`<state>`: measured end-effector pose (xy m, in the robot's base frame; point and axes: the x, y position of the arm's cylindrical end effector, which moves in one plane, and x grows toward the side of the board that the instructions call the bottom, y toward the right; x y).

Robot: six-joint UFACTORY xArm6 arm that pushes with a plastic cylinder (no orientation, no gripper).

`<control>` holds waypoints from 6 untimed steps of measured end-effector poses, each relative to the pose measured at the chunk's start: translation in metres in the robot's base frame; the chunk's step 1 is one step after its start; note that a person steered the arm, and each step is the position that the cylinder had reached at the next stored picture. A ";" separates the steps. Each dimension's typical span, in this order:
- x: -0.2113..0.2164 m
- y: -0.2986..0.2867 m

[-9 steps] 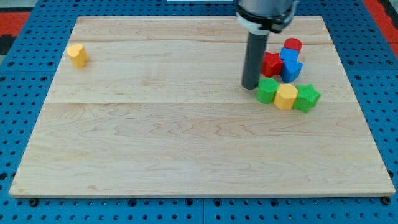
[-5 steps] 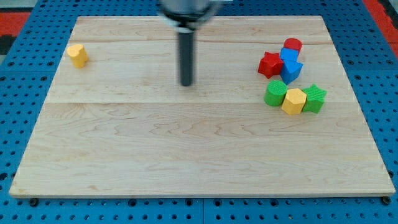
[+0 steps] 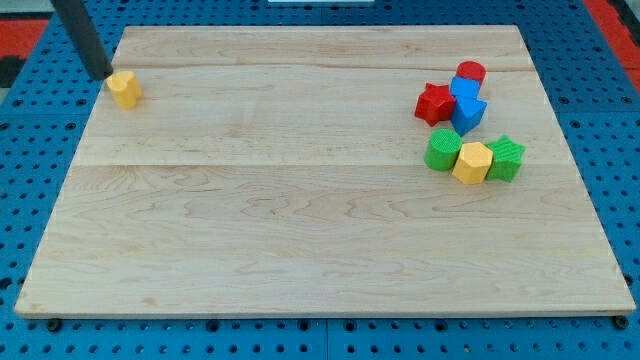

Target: Push yellow heart into group of blocks

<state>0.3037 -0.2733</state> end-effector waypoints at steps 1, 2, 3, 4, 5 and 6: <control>0.064 0.044; 0.060 0.127; 0.057 0.191; 0.064 0.246; 0.100 0.279; 0.075 0.313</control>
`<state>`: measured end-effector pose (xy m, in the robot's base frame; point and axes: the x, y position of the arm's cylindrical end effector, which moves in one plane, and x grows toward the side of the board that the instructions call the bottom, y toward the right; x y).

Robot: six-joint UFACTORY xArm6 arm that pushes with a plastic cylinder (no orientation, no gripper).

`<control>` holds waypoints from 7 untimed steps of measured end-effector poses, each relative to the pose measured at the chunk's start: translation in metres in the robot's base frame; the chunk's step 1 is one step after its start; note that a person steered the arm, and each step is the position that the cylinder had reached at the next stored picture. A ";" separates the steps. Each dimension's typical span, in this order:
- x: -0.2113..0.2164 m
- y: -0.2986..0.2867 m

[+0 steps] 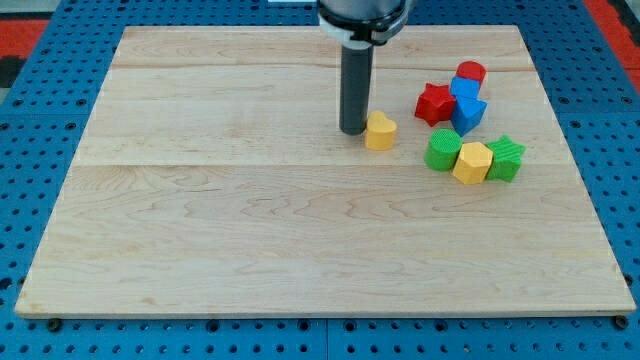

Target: Push yellow heart into group of blocks

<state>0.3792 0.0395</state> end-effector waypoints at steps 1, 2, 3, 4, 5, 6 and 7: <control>-0.022 0.002; 0.022 0.027; 0.049 0.027; 0.052 0.039; 0.085 0.013; 0.108 0.007; 0.108 0.017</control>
<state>0.4875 0.0564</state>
